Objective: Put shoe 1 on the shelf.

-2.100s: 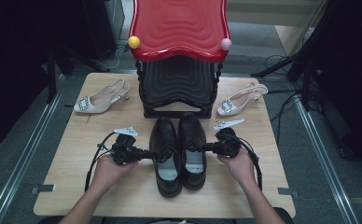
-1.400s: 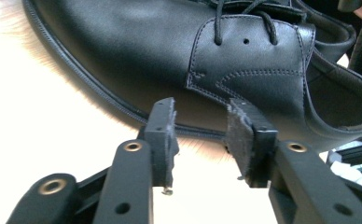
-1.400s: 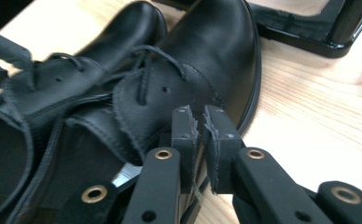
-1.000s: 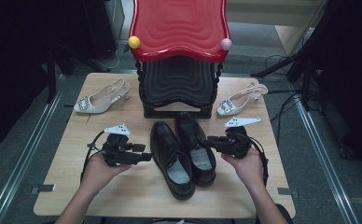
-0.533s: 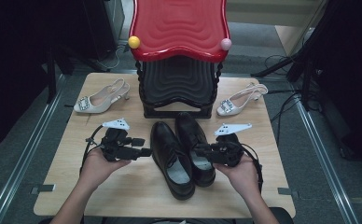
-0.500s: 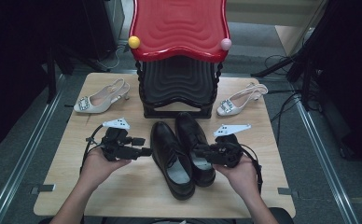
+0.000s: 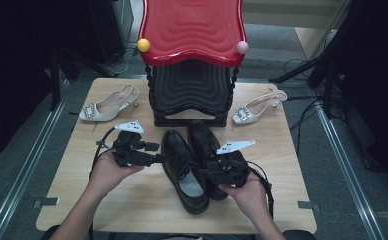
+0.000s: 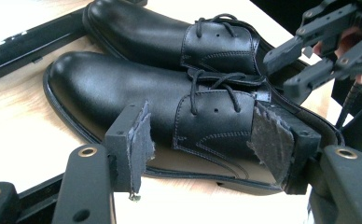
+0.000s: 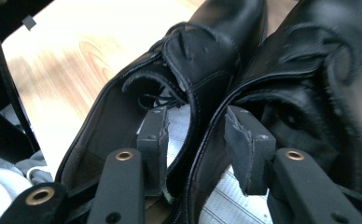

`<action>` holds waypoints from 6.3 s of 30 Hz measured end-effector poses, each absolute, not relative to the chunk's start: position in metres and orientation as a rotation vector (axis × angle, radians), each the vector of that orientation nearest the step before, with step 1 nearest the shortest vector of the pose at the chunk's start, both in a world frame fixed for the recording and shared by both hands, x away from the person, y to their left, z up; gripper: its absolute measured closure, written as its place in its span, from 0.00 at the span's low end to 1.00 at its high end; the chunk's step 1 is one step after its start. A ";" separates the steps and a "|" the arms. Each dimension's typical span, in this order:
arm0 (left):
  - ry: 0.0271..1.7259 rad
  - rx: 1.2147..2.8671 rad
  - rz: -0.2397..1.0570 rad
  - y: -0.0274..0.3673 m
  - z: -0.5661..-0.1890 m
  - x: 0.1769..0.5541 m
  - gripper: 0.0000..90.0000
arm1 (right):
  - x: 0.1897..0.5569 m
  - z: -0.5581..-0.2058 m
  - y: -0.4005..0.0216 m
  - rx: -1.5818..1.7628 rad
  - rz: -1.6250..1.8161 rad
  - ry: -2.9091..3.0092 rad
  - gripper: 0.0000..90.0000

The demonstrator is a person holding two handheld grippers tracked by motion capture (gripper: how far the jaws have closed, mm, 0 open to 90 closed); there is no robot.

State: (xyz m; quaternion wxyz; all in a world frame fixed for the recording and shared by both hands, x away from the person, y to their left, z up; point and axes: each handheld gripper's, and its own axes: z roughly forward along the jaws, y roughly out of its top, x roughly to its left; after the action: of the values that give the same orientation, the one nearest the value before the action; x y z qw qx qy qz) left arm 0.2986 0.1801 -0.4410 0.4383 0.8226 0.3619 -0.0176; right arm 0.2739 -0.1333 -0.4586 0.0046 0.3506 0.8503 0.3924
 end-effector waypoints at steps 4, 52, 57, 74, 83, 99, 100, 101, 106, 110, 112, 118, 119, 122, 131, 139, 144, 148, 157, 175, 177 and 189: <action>0.892 2.048 -0.045 0.179 -0.438 0.302 0.42 | 0.276 -0.464 -0.126 1.105 1.188 2.672 0.67; 0.679 2.067 0.144 0.160 -0.285 0.390 0.96 | 0.305 -0.452 -0.152 1.353 1.189 2.701 0.92; 0.668 2.095 0.174 0.146 -0.263 0.407 0.96 | 0.300 -0.437 -0.155 1.307 1.226 2.692 0.92; 0.681 2.102 0.228 0.121 -0.218 0.449 0.96 | 0.315 -0.371 -0.160 1.274 1.357 2.578 0.92; 0.731 2.110 0.238 0.114 -0.218 0.468 0.96 | 0.347 -0.358 -0.154 1.346 1.453 2.421 0.92; 0.749 2.105 0.251 0.111 -0.229 0.484 0.96 | 0.387 -0.372 -0.114 1.404 1.353 2.152 0.92; 0.749 2.102 0.254 0.111 -0.229 0.484 0.96 | 0.389 -0.374 -0.110 1.404 1.337 2.138 0.92; 0.749 2.100 0.255 0.111 -0.230 0.484 0.96 | 0.392 -0.376 -0.106 1.404 1.320 2.128 0.92; 0.765 2.095 0.259 0.112 -0.232 0.487 0.97 | 0.405 -0.387 -0.091 1.432 1.258 2.074 0.92; 0.762 2.099 0.272 0.110 -0.233 0.487 0.98 | 0.410 -0.388 -0.083 1.453 1.260 2.033 0.92; 0.763 2.099 0.274 0.109 -0.233 0.487 0.98 | 0.413 -0.387 -0.081 1.476 1.264 2.008 0.92; 0.767 2.091 0.270 0.109 -0.234 0.488 1.00 | 0.420 -0.386 -0.074 1.507 1.255 1.952 0.91; 0.768 2.088 0.269 0.109 -0.234 0.488 1.00 | 0.420 -0.386 -0.072 1.513 1.255 1.940 0.91; 0.773 2.082 0.266 0.109 -0.235 0.487 1.00 | 0.423 -0.385 -0.068 1.521 1.245 1.927 0.91; 0.773 2.081 0.270 0.109 -0.235 0.488 1.00 | 0.431 -0.382 -0.055 1.544 1.238 1.892 0.90; 0.774 2.072 0.270 0.109 -0.236 0.487 1.00 | 0.429 -0.385 -0.042 1.499 1.194 1.901 0.84; 0.768 2.075 0.269 0.109 -0.236 0.487 1.00 | 0.429 -0.385 -0.046 1.476 1.238 1.935 0.77; 0.763 2.076 0.275 0.109 -0.236 0.487 1.00 | 0.426 -0.385 -0.048 1.424 1.245 1.948 0.71; 0.768 2.073 0.267 0.109 -0.236 0.488 1.00 | 0.420 -0.382 -0.058 1.399 1.272 1.985 0.67; 0.764 2.070 0.271 0.109 -0.237 0.488 1.00 | 0.412 -0.384 -0.064 1.376 1.291 2.018 0.86; 0.763 2.070 0.272 0.109 -0.237 0.488 1.00 | 0.415 -0.382 -0.072 1.429 1.348 1.997 0.88; 0.765 2.070 0.274 0.108 -0.237 0.489 1.00 | 0.422 -0.382 -0.057 1.462 1.374 1.887 0.89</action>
State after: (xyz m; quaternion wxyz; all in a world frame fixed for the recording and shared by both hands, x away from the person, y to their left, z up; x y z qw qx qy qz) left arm 0.4885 0.1084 -0.2367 0.4432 0.8345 0.3084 0.1104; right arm 0.4222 -0.0570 -0.3816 0.1925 0.5209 0.6722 0.4897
